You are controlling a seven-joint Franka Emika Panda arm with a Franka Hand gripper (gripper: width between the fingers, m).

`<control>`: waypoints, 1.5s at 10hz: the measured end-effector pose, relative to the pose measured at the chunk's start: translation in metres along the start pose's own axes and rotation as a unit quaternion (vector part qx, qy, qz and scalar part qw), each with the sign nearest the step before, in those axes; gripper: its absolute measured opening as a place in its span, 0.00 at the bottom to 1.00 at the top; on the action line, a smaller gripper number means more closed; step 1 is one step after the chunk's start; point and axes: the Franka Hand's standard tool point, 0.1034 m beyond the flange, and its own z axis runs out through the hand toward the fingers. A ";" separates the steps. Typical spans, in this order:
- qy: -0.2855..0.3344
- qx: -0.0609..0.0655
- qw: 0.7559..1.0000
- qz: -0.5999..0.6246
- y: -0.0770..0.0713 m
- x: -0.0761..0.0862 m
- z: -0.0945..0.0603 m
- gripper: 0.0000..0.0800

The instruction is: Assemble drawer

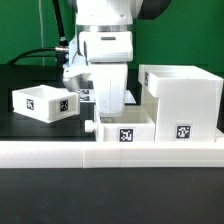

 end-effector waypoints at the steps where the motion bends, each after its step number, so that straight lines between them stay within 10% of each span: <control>1: 0.000 0.000 1.000 0.000 0.000 0.000 0.000 0.05; 9: 0.000 0.031 0.999 -0.004 -0.007 0.004 0.002 0.05; 15: 0.000 0.029 1.000 0.009 -0.006 0.008 0.002 0.05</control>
Offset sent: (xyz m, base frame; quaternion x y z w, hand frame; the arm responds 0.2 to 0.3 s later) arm -0.0011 0.0052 -0.0030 0.0090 -0.0230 -0.0297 0.9993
